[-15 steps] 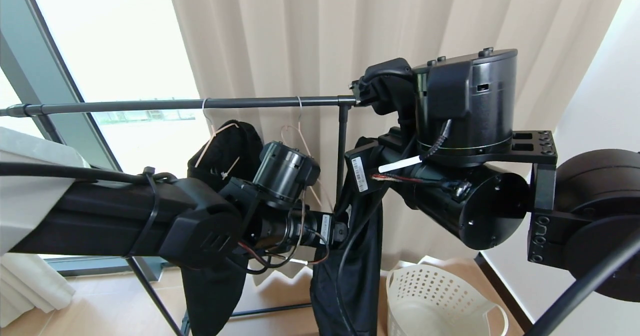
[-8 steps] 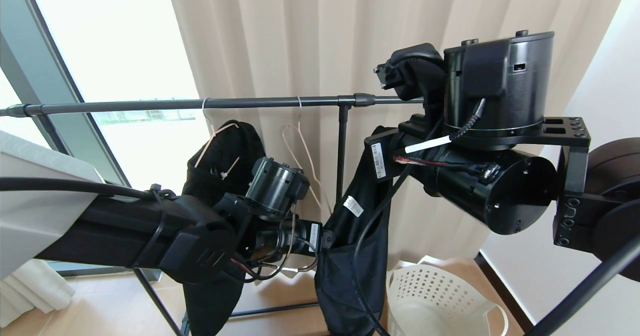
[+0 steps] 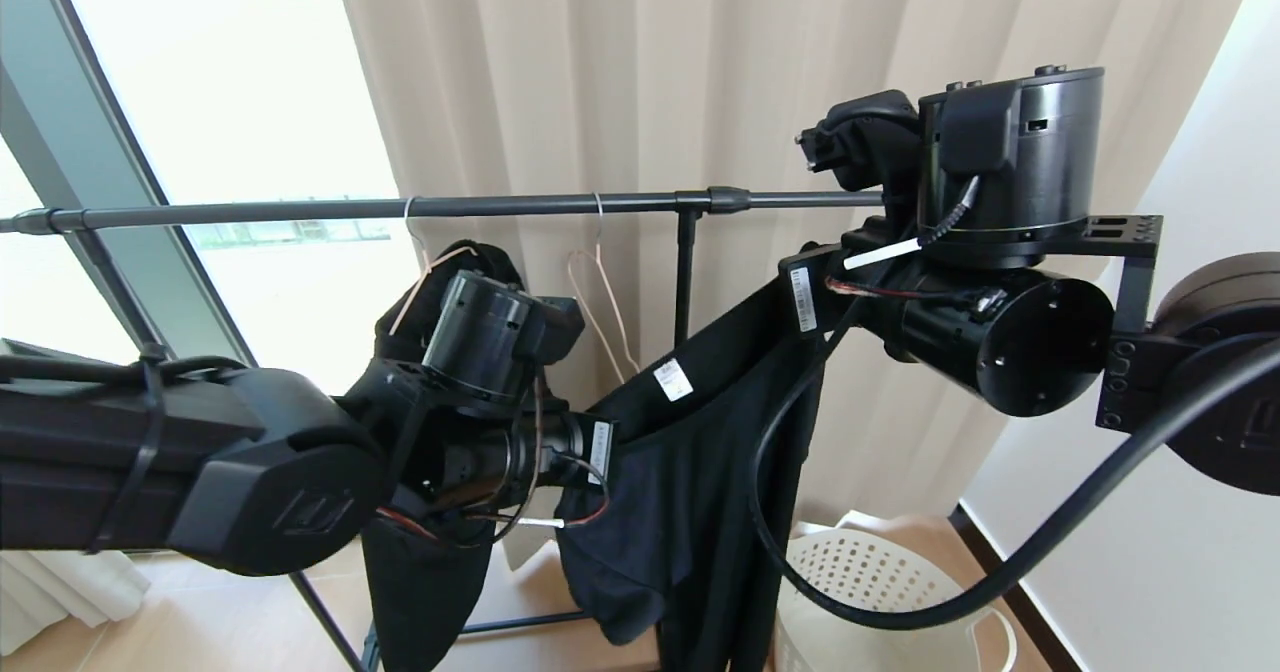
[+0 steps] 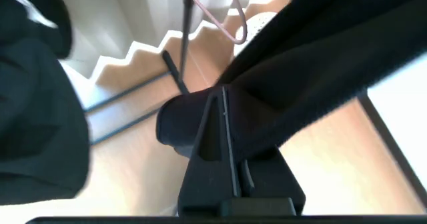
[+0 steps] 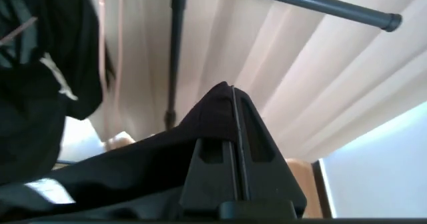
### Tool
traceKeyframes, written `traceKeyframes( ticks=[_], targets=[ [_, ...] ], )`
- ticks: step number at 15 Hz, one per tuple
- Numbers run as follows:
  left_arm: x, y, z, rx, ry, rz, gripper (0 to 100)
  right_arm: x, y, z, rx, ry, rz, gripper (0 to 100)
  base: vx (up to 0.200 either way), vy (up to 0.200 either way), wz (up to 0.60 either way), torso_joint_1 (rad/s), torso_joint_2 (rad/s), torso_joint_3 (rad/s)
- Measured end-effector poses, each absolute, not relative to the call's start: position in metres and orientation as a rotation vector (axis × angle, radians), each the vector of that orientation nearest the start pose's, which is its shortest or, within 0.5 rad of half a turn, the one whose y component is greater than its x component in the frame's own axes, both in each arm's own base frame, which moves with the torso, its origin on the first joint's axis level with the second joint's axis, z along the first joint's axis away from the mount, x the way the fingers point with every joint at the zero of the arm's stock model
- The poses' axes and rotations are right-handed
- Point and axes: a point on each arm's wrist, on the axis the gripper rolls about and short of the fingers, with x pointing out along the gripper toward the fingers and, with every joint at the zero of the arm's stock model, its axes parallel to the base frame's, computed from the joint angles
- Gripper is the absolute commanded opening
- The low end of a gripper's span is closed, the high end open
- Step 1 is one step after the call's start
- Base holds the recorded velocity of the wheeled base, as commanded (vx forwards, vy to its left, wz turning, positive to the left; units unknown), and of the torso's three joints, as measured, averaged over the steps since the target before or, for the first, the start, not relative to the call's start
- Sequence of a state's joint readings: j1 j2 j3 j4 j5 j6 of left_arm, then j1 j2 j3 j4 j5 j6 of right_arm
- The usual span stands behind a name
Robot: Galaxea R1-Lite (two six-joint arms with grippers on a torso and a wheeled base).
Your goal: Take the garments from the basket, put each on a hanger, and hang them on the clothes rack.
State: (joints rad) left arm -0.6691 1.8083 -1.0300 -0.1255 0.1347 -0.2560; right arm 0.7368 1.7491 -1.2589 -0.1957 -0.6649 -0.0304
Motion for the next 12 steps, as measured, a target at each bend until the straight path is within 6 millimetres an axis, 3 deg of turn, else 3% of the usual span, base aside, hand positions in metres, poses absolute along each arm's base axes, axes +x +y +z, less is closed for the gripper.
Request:
traceKeyframes(
  ticks=[3,6,8,12],
  targets=[
    [0.265,-0.179,0.19,0.06,0.656,-0.396,0,0.272,0.21,0.24,-0.413,0.308,0.064,0,0.0,0.0,0.0,0.0,0.0,0.0],
    [0.274,-0.163,0.239,0.092,0.679,-0.384,0,0.266,0.216,0.24,-0.544,0.404,0.108,0,0.0,0.0,0.0,0.0,0.0,0.0],
    [0.274,-0.155,0.258,0.164,0.698,-0.426,0,0.263,0.219,0.247,-0.539,0.41,0.121,0,0.0,0.0,0.0,0.0,0.0,0.0],
    [0.269,-0.152,0.261,0.156,0.712,-0.503,0,0.256,0.221,0.253,-0.472,0.401,0.127,0,0.0,0.0,0.0,0.0,0.0,0.0]
  ],
)
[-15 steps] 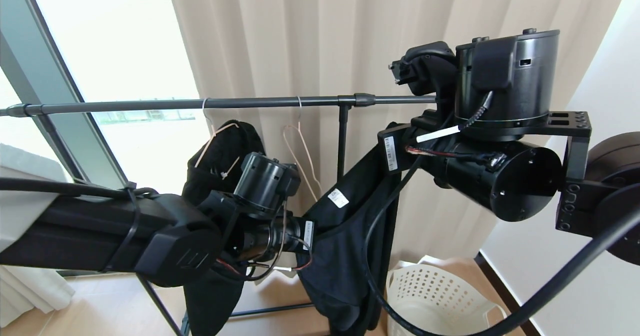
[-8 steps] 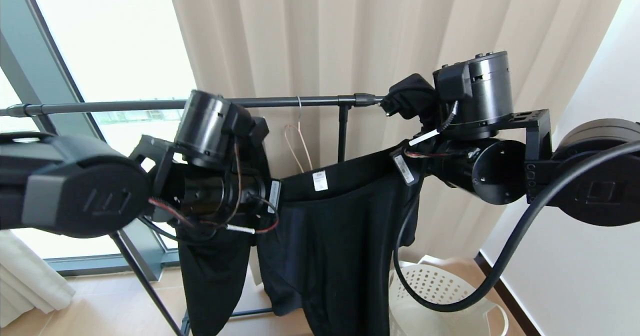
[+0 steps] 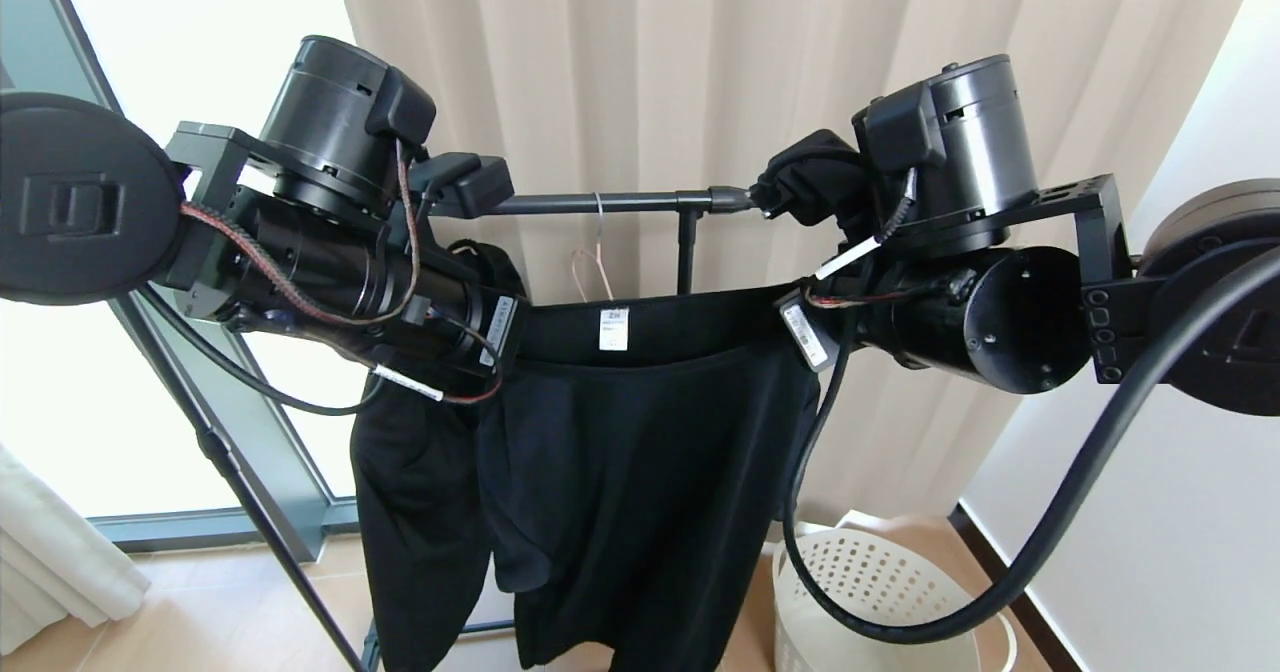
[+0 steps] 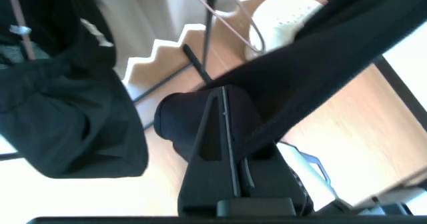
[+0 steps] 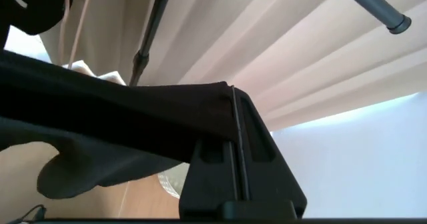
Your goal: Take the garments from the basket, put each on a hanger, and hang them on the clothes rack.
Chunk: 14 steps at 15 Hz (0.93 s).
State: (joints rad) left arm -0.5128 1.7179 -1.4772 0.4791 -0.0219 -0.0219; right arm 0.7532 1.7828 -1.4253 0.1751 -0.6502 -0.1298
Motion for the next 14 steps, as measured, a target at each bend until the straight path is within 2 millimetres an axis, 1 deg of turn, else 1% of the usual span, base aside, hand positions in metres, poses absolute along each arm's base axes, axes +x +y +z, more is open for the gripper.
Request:
traceKeyframes(
  ticks=[2,5,8,11,14],
  targets=[
    [0.265,-0.15,0.261,0.149,0.713,-0.529,0,0.247,0.215,0.25,-0.484,0.418,0.132,0,0.0,0.0,0.0,0.0,0.0,0.0],
    [0.265,-0.15,0.267,0.144,0.689,-0.54,0,0.228,0.199,0.247,-0.51,0.44,0.141,0,0.0,0.0,0.0,0.0,0.0,0.0],
    [0.272,-0.156,0.279,0.115,0.646,-0.618,0,0.195,0.189,0.249,-0.541,0.46,0.238,0,0.0,0.0,0.0,0.0,0.0,0.0],
    [0.286,-0.168,0.3,0.106,0.555,-0.696,0,0.156,0.193,0.244,-0.527,0.46,0.349,0,0.0,0.0,0.0,0.0,0.0,0.0],
    [0.298,-0.187,0.31,0.105,0.495,-0.792,0,0.131,0.204,0.238,-0.439,0.473,0.422,0,0.0,0.0,0.0,0.0,0.0,0.0]
  ],
)
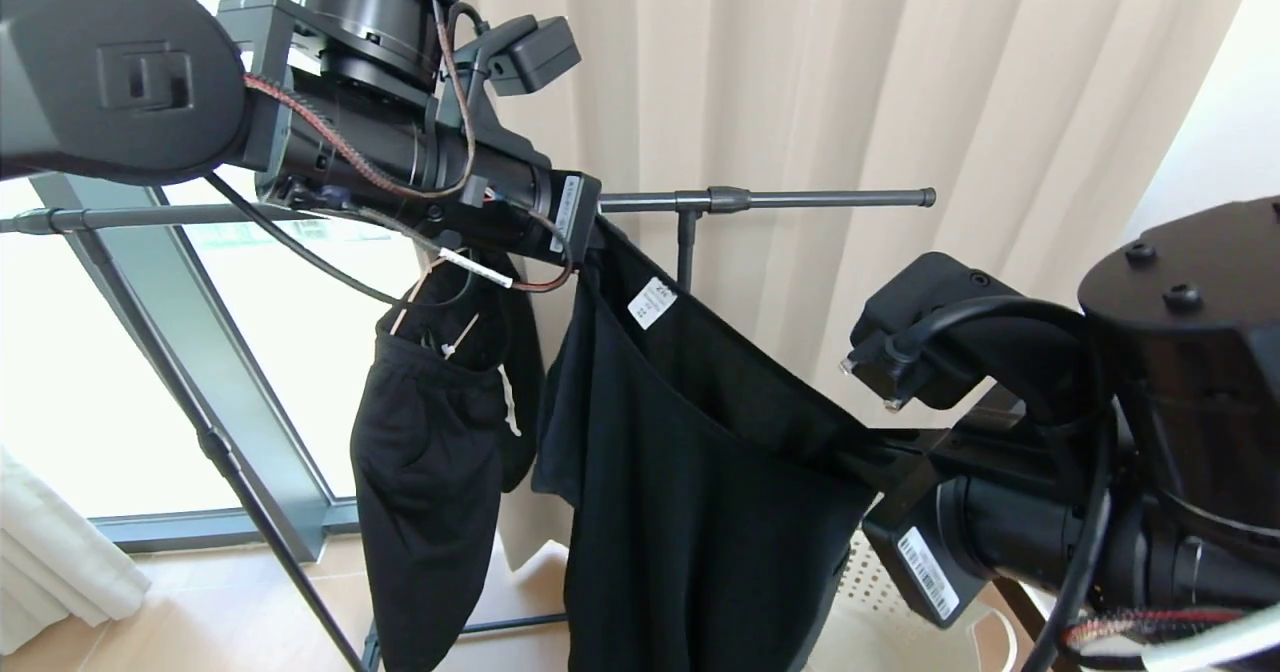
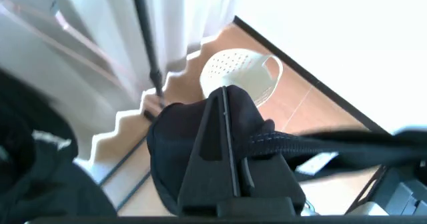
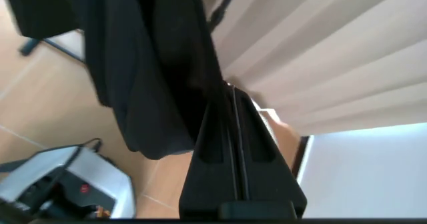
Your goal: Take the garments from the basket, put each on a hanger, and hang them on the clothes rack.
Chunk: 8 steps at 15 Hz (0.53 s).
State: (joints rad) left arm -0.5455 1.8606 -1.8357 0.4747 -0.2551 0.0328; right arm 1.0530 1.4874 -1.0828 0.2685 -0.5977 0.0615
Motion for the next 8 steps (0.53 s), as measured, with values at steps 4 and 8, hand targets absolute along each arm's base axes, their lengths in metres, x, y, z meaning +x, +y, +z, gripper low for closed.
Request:
traceKeyframes(
  ticks=[4,8],
  targets=[
    [0.301,-0.215,0.313,0.109,0.457,-0.88,0,0.118,0.233,0.236,-0.321,0.488,0.481,0,0.0,0.0,0.0,0.0,0.0,0.0],
    [0.3,-0.238,0.31,0.101,0.448,-0.987,0,0.125,0.272,0.246,-0.158,0.492,0.482,0,0.0,0.0,0.0,0.0,0.0,0.0]
  ],
)
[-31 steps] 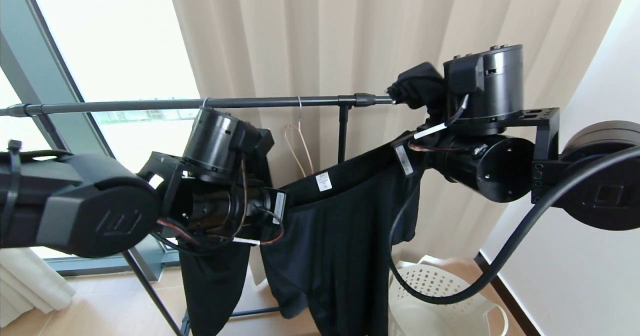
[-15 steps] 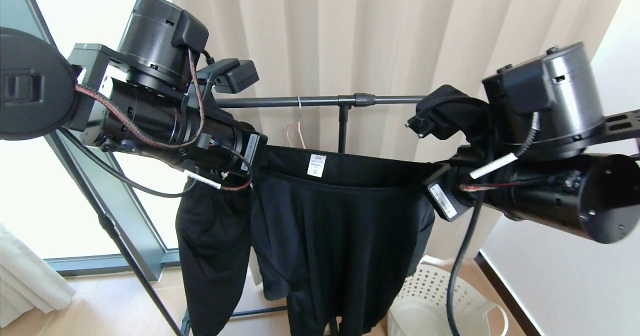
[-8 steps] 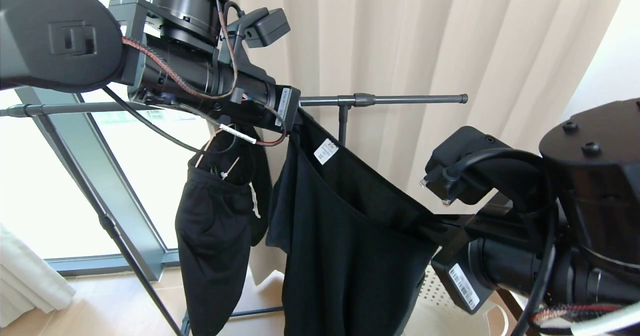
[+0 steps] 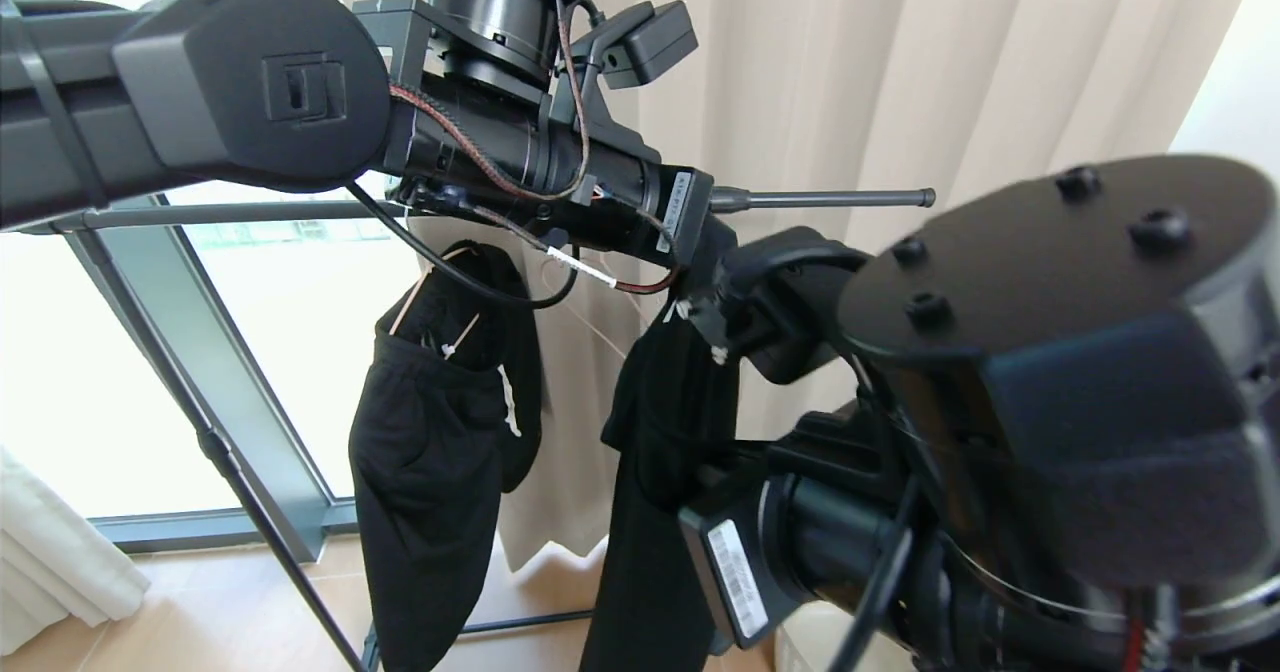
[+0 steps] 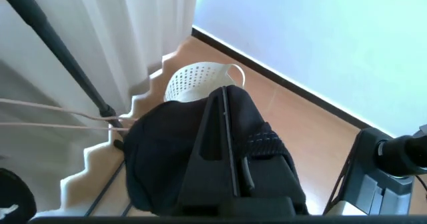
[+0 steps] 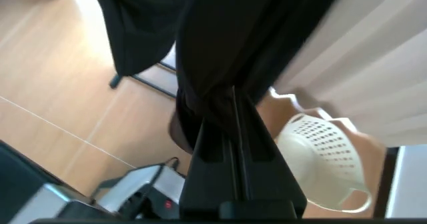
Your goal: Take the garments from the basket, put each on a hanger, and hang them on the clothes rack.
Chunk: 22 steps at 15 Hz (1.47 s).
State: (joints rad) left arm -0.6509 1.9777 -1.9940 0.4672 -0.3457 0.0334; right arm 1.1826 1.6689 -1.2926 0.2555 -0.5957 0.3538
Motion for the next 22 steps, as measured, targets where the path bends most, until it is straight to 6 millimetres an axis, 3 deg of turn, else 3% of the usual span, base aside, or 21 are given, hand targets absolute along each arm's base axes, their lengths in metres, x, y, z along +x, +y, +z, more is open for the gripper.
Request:
traceKeyframes(
  ticks=[3,6,8,11,13,16,19,22],
  targets=[
    [0.304,-0.245,0.302,0.097,0.472,-1.009,0,0.132,0.294,0.249,-0.025,0.507,0.457,0,0.0,0.0,0.0,0.0,0.0,0.0],
    [0.305,-0.243,0.301,0.095,0.48,-0.998,0,0.136,0.292,0.243,-0.035,0.525,0.429,0,0.0,0.0,0.0,0.0,0.0,0.0],
    [0.304,-0.235,0.306,0.1,0.483,-0.959,0,0.135,0.277,0.241,-0.078,0.539,0.413,0,0.0,0.0,0.0,0.0,0.0,0.0],
    [0.296,-0.213,0.31,0.145,0.561,-0.841,0,0.136,0.237,0.246,-0.154,0.58,0.341,0,0.0,0.0,0.0,0.0,0.0,0.0],
    [0.29,-0.195,0.311,0.174,0.614,-0.785,0,0.146,0.214,0.253,-0.173,0.575,0.277,0,0.0,0.0,0.0,0.0,0.0,0.0],
    [0.281,-0.178,0.309,0.211,0.661,-0.701,0,0.164,0.197,0.262,-0.161,0.551,0.203,0,0.0,0.0,0.0,0.0,0.0,0.0],
    [0.261,-0.163,0.292,0.25,0.749,-0.645,0,0.19,0.201,0.27,-0.12,0.526,0.149,0,0.0,0.0,0.0,0.0,0.0,0.0],
    [0.231,-0.158,0.273,0.269,0.839,-0.662,0,0.212,0.218,0.275,-0.096,0.481,0.148,0,0.0,0.0,0.0,0.0,0.0,0.0]
  ],
)
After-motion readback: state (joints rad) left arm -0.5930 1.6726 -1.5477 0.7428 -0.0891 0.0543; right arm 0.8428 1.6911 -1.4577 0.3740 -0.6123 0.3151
